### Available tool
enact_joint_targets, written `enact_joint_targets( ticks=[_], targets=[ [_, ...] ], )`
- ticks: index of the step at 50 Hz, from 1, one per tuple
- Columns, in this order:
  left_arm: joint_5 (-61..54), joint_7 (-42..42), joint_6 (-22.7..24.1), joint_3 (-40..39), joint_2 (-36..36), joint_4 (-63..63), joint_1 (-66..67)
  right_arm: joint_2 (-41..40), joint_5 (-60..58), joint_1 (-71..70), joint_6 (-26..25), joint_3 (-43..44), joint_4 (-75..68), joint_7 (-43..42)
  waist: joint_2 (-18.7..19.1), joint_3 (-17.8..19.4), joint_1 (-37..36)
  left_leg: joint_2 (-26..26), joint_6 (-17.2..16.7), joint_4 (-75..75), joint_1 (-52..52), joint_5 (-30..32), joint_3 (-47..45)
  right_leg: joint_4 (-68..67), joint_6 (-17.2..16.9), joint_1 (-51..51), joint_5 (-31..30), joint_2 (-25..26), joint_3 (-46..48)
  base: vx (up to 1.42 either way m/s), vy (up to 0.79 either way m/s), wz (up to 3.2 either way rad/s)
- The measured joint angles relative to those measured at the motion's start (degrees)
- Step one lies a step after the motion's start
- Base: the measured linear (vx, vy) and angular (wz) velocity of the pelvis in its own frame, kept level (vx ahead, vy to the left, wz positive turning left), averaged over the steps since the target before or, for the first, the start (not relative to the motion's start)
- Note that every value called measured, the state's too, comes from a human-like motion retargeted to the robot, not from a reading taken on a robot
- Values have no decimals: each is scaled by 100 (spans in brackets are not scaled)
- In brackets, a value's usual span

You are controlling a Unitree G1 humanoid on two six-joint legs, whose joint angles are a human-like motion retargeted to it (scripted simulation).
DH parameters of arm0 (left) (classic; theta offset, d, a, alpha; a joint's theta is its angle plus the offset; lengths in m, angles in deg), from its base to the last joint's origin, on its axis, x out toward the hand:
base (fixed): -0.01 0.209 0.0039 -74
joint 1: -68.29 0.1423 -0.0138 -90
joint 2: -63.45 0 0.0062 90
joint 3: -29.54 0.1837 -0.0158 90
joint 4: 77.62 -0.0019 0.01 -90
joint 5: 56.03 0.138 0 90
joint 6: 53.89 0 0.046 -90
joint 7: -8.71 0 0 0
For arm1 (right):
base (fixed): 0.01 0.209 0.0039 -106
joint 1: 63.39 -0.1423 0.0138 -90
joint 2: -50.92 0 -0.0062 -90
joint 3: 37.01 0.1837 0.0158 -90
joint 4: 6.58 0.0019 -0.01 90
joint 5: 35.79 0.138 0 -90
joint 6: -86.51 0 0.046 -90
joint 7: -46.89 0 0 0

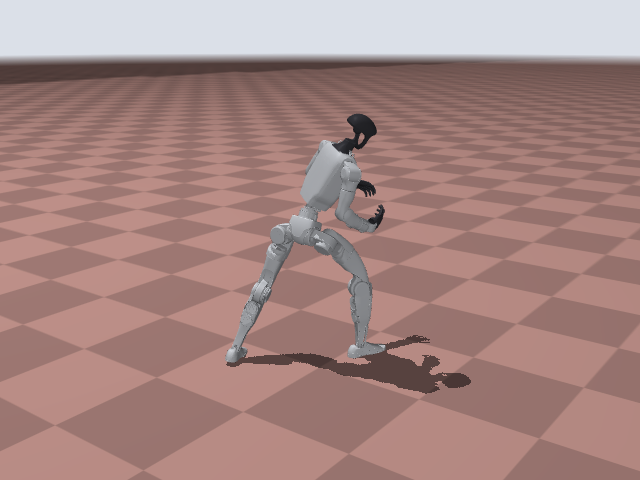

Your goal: Kungfu

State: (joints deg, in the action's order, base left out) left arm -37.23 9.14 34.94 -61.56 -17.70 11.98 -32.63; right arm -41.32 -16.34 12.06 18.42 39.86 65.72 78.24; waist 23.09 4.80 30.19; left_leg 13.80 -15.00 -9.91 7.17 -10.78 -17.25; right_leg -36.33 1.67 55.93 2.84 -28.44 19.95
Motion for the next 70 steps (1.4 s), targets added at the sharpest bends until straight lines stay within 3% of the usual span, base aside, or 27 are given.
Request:
enact_joint_targets(
  ticks=[3, 5, 7, 8, 10, 12, 13, 15, 17, 20, 23, 27, 30, 36, 38, 40, 43, 46, 50, 53, 55, 57, 61, 65, 67, 70],
  targets=[
    [-1363, 601, 928, -188, -325, -536, -729, -33, 440, 273, 212, 520, 157, -662, -265, -176, 38, 78, 0, -380, -168, 1405, -123, -341, 143, -19, 398, 226, -227, 20, -78, -100],
    [-2302, 719, 1599, -181, -493, -866, -1167, -12, 857, 453, 255, 828, 354, -978, -529, -252, -9, 419, 0, -794, -409, 2391, -56, -508, 290, -216, 861, 860, -558, 36, -112, -200],
    [-3125, 676, 1975, -72, -555, -1109, -1530, 59, 1289, 579, 279, 1065, 622, -1210, -698, -122, -247, 984, 173, -1841, -498, 3027, 424, -383, 594, -849, 1171, 1869, -520, 45, -105, -314],
    [-3521, 551, 2128, -36, -573, -1166, -1720, 167, 1520, 578, 300, 1203, 791, -1301, -816, -88, -388, 787, 278, -2408, -352, 3310, 948, -185, 669, -1154, 1158, 2205, -628, 46, -74, -326],
    [-4078, 246, 2266, -12, -646, -1246, -1987, 383, 1902, 545, 300, 1433, 1091, -1397, -1070, -139, -612, -132, 0, -3102, -134, 2985, 1830, 92, 675, -1541, 1108, 2599, -1061, 45, -41, -276],
    [-4679, -198, 2243, -36, -792, -1299, -2251, 603, 2345, 401, 300, 1702, 1440, -1465, -1426, -221, -618, -861, 0, -3822, 280, 2416, 1804, 162, 529, -1876, 1167, 2569, -1598, 50, -21, -201],
    [-5003, -444, 2191, -22, -875, -1321, -2345, 666, 2560, 333, 314, 1802, 1618, -1536, -1523, -251, -577, -848, 0, -4078, 490, 2130, 1665, 275, 537, -2094, 1170, 2650, -1671, 53, -40, -183],
    [-5727, -965, 2126, 17, -1034, -1371, -2487, 746, 2890, 204, 406, 1946, 1985, -1751, -1508, -205, -518, -292, 50, -4575, 916, 1315, 1482, 722, 671, -2650, 1059, 3149, -1637, 56, -56, -184],
    [-6314, -1344, 2085, 75, -1286, -1367, -2569, 803, 3023, 64, 532, 2057, 2336, -1909, -1582, -208, -421, 9, 478, -4675, 1315, 730, 1079, 1029, 646, -3090, 981, 3354, -1820, 53, -39, -176],
    [-7093, -2004, 1847, 192, -1727, -1412, -2656, 816, 3175, -91, 564, 2173, 2958, -2102, -1698, -205, -339, -157, 692, -4244, 1857, 178, 989, 1469, 649, -3747, 883, 3632, -2185, 54, -30, -196],
    [-7709, -2682, 1550, 360, -2138, -1484, -2655, 755, 3327, -121, 596, 2176, 3512, -2199, -1753, -143, -323, -269, 757, -3412, 2184, 61, 988, 1726, 704, -4260, 875, 3930, -2715, 48, -18, -196],
    [-8398, -3492, 1091, 674, -2614, -1445, -2495, 612, 3528, -28, 791, 2011, 4085, -2329, -1760, 39, -374, -176, 990, -1883, 2436, 423, 1139, 1717, 710, -4791, 1025, 4350, -3651, 58, -8, -236],
    [-8476, -3744, 1099, 937, -2811, -1255, -2272, 526, 3626, 134, 921, 1797, 4336, -2396, -1707, 203, -401, -71, 1214, -778, 2448, 684, 1573, 1496, 706, -5086, 1268, 4635, -4354, 67, 8, -243],
    [-7941, -3667, 1519, 1620, -2895, -810, -1655, 431, 3828, 646, 1027, 1435, 4541, -2391, -1553, 287, -276, 389, 1846, 102, 2351, 816, 1361, 908, 584, -5369, 1887, 4681, -5273, 80, 31, -195],
    [-7872, -3639, 1561, 1812, -2843, -646, -1469, 481, 3845, 797, 1082, 1387, 4556, -2444, -1467, 310, -261, 439, 1708, -214, 2325, 898, 1369, 697, 467, -5420, 2119, 4640, -5411, 74, 48, -145],
    [-7838, -3617, 1609, 1955, -2762, -470, -1297, 614, 3792, 961, 1132, 1418, 4561, -2489, -1366, 259, -290, 579, 1646, -564, 2322, 1392, 740, 622, 274, -5504, 2274, 4519, -5510, 98, 58, -98],
    [-7539, -3564, 1721, 1949, -2504, -163, -1042, 810, 3542, 1127, 1285, 1518, 4616, -2588, -1180, 217, -376, 344, 1239, -1738, 2968, 1353, 1463, 769, -238, -5516, 2248, 4041, -4971, 72, 59, -52],
    [-6928, -3443, 1931, 1537, -1999, 255, -738, 918, 2956, 774, 1493, 1246, 4545, -2899, -1110, 149, -876, 435, 1044, -2357, 3157, 858, 1215, 899, -747, -5407, 2013, 3290, -3689, 59, 71, -73],
    [-5991, -3059, 2164, 768, -1088, 912, 10, 1053, 1933, -276, 1547, 863, 4301, -3303, -1177, -146, -1704, 105, 1012, -2975, 3541, 495, 1258, 1286, -858, -5610, 1879, 2361, -1670, 39, 47, 44],
    [-5362, -2672, 2259, -255, -255, 1182, 733, 1350, 1268, -1296, 1431, 814, 3849, -3453, -1462, -532, -2283, -351, 1092, -3122, 3812, 412, 1318, 1841, -760, -6056, 1955, 2093, -616, 26, 16, 174],
    [-4822, -2289, 2218, -1090, 285, 1163, 1249, 1700, 1016, -1921, 1265, 973, 3354, -3402, -1763, -831, -2897, -575, 1147, -3168, 3993, 388, 1236, 2108, -782, -6210, 1970, 2046, -505, 29, 2, 158],
    [-4138, -1732, 2158, -2080, 760, 899, 1692, 2056, 748, -2601, 1098, 1197, 2501, -3058, -2104, -901, -3508, -737, 1210, -3162, 4088, 378, 1146, 2211, -897, -6284, 1958, 2059, -604, 13, -11, 140],
    [-2239, -339, 2020, -3900, 1452, -1029, 1952, 2543, -718, -4177, 1397, 1158, -108, -2790, -2451, -722, -4415, -883, 1244, -3138, 4187, 445, 1119, 2437, -1024, -6582, 1900, 2047, 22, 1, -14, 122],
    [24, 1062, 1409, -5182, 2248, -4431, 1796, 2336, -4229, -5848, 2439, 728, -3613, -4178, -2575, -670, -4751, -1046, 1228, -3047, 4265, 596, 1224, 2477, -1145, -6665, 1884, 2144, 141, 4, -5, 91],
    [990, 1414, 764, -5590, 2811, -6531, 1481, 2096, -6048, -6390, 1594, 684, -5135, -4909, -2594, -656, -4800, -1201, 1211, -2990, 4275, 672, 1317, 2521, -1196, -6741, 1901, 2175, 203, -1, 6, 92],
    [1871, 1332, -140, -5697, 3668, -8951, 1141, 1922, -6762, -6769, -468, 917, -6857, -4983, -2715, -604, -4987, -1368, 1174, -2918, 4274, 763, 1447, 2592, -1296, -6865, 1908, 2193, 367, 3, -1, 73]
  ],
)
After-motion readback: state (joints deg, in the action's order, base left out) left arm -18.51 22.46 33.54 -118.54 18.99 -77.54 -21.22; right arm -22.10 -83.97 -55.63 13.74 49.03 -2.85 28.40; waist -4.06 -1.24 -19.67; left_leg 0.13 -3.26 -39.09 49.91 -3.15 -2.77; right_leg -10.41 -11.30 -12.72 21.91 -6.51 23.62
